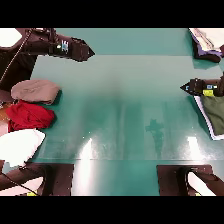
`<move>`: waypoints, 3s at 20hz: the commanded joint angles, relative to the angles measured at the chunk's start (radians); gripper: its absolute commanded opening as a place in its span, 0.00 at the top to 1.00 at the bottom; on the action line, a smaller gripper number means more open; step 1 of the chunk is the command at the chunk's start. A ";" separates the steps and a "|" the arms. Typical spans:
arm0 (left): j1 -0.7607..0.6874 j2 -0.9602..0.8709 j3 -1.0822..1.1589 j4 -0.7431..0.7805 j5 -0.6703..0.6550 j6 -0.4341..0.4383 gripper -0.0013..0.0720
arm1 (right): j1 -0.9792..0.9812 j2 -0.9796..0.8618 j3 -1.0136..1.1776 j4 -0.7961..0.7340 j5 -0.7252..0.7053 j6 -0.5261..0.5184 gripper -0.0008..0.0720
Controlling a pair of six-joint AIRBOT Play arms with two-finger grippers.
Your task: Fold the shirts.
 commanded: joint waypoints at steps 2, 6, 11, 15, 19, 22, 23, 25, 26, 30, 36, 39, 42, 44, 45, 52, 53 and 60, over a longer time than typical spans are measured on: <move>0.000 0.000 0.000 0.000 0.010 0.000 0.95 | 0.001 0.000 0.000 0.001 -0.013 0.000 0.97; 0.000 0.000 0.000 0.000 0.010 0.000 0.95 | 0.001 0.000 0.000 0.001 -0.013 0.000 0.97; 0.000 0.000 0.000 0.000 0.011 0.000 0.95 | 0.001 0.000 0.000 0.002 -0.013 0.000 0.97; 0.000 0.000 0.000 -0.006 0.027 -0.008 0.95 | 0.001 0.000 0.000 0.002 -0.013 0.000 0.97; 0.005 0.001 0.000 0.063 0.066 0.000 0.95 | 0.001 0.000 0.000 0.001 -0.023 0.000 0.97; 0.005 0.000 0.000 0.261 0.052 0.000 0.85 | 0.001 0.000 0.000 0.003 -0.025 0.000 0.97; 0.005 0.000 0.000 0.397 0.047 -0.007 0.33 | 0.001 0.001 0.000 0.003 -0.024 0.000 0.97; 0.019 -0.016 0.000 0.661 0.018 -0.115 0.07 | 0.001 0.001 0.000 0.003 -0.025 0.000 0.97; 0.045 -0.034 -0.002 0.731 -0.005 -0.144 0.07 | 0.001 0.001 0.000 0.003 -0.024 0.000 0.97; 0.213 -0.132 -0.127 0.750 -0.036 -0.195 0.07 | 0.001 0.001 0.000 0.003 -0.023 0.003 0.97; 0.337 -0.271 -0.310 0.730 -0.021 -0.240 0.07 | 0.001 0.001 0.000 0.003 -0.021 0.004 0.97; 0.337 -0.283 -0.312 0.730 -0.011 -0.250 0.08 | 0.001 0.000 0.000 0.003 -0.029 0.003 0.97; 0.337 -0.280 -0.302 0.730 -0.018 -0.262 0.78 | 0.001 0.000 0.000 0.004 -0.044 0.003 0.97; 0.336 -0.275 -0.289 0.722 -0.028 -0.262 0.95 | 0.001 0.002 0.000 0.004 -0.049 0.004 0.97; 0.336 -0.271 -0.269 0.713 -0.044 -0.262 0.95 | 0.001 0.006 0.000 0.004 -0.053 0.003 0.97; 0.199 -0.045 0.063 0.266 -0.062 0.163 0.95 | -0.005 0.148 0.003 0.004 -0.311 0.022 0.97; 0.166 -0.013 0.102 0.133 -0.073 0.243 0.95 | -0.005 0.158 0.019 0.003 -0.331 0.035 0.97; -0.127 0.029 0.191 -0.232 -0.214 0.472 0.95 | -0.004 0.018 0.322 0.002 -0.200 0.036 0.97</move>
